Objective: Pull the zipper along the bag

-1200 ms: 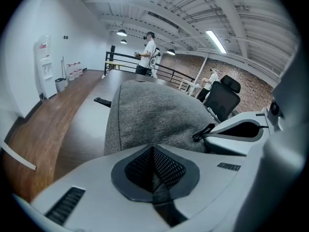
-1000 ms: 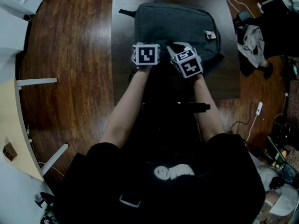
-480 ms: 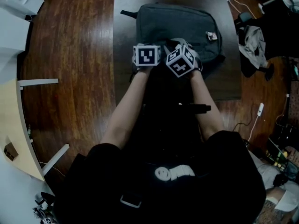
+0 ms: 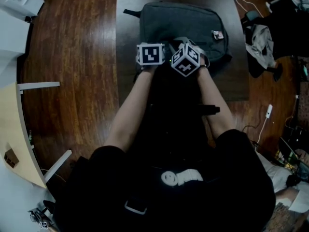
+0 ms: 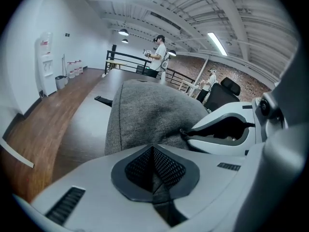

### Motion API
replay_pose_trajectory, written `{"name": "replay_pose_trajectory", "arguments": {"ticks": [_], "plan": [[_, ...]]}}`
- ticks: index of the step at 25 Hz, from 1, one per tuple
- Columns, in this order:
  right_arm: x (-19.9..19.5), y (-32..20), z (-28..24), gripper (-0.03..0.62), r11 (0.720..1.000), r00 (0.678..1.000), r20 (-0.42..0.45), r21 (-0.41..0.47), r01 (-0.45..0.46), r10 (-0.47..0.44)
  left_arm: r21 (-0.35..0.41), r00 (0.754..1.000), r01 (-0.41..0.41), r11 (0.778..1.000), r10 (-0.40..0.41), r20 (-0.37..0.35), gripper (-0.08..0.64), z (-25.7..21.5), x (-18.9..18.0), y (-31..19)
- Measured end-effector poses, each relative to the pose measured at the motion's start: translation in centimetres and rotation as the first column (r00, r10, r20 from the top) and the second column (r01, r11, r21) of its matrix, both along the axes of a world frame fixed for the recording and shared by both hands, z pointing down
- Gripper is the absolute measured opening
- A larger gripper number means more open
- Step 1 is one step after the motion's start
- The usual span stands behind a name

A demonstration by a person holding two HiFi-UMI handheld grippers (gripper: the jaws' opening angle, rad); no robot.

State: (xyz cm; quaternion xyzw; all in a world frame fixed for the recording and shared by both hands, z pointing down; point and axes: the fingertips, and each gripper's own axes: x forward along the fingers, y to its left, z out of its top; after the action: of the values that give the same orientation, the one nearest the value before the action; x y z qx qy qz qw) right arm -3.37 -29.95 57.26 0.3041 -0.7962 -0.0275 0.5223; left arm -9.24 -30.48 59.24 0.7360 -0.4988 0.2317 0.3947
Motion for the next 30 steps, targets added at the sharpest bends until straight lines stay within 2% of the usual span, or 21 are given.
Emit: {"name": "replay_pose_trajectory", "arguments": {"ticks": [2, 3, 4, 5, 8, 11, 14, 20, 25, 28, 30], "plan": [[0.0, 0.7, -0.5, 0.051, 0.995, 0.997, -0.023, 0.068, 0.075, -0.074, 0.015, 1.0, 0.001, 1.0, -0.001, 0.004, 0.0, -0.3, -0.4, -0.1], [-0.1, 0.9, -1.0, 0.047, 0.992, 0.997, -0.013, 0.097, 0.08, -0.079, 0.014, 1.0, 0.006, 1.0, -0.005, -0.019, 0.0, -0.5, -0.4, -0.1], [0.0, 1.1, -1.7, 0.017, 0.991, 0.998, 0.016, 0.118, 0.064, -0.066, 0.009, 0.999, 0.008, 1.0, -0.008, -0.048, 0.0, -0.7, -0.1, 0.0], [0.1, 1.3, -2.4, 0.015, 0.991, 0.998, 0.055, 0.127, 0.034, -0.041, 0.004, 0.997, 0.005, 1.0, -0.005, -0.071, 0.0, -0.9, 0.1, 0.1], [1.2, 1.9, -2.8, 0.014, 0.991, 0.99, 0.132, 0.12, -0.057, 0.041, -0.005, 0.998, 0.0, 1.0, -0.001, -0.066, 0.0, -1.0, 0.0, 0.3], [2.1, 2.4, -2.7, 0.012, 0.99, 0.982, 0.172, 0.097, -0.098, 0.081, -0.008, 0.998, -0.001, 1.0, 0.001, -0.059, 0.0, -1.0, 0.0, 0.4], [2.9, 3.0, -2.4, 0.007, 0.993, 0.974, 0.209, 0.055, -0.104, 0.091, 0.029, 0.997, -0.03, 0.999, 0.032, -0.071, 0.0, -1.9, 1.3, 0.1], [3.4, 2.7, -1.7, 0.019, 0.988, 0.945, 0.289, -0.073, -0.138, 0.154, 0.058, 0.993, -0.098, 0.994, 0.094, 0.065, 0.0, -1.6, 2.0, 0.1], [3.4, 2.7, -1.7, 0.066, 0.974, 0.912, 0.358, -0.171, -0.148, 0.202, 0.038, 0.995, -0.1, 0.994, 0.099, 0.02, 0.0, -1.3, 2.8, 0.3], [3.3, 2.3, -2.5, 0.107, 0.976, 0.912, 0.359, -0.157, -0.152, 0.2, 0.044, 0.995, -0.101, 0.994, 0.1, 0.025, 0.0, -1.3, 2.7, 0.3], [3.2, 1.5, -2.9, 0.107, 0.975, 0.905, 0.37, -0.148, -0.167, 0.212, 0.048, 0.995, -0.097, 0.994, 0.095, 0.038, 0.0, -1.4, 2.3, 0.1]]}}
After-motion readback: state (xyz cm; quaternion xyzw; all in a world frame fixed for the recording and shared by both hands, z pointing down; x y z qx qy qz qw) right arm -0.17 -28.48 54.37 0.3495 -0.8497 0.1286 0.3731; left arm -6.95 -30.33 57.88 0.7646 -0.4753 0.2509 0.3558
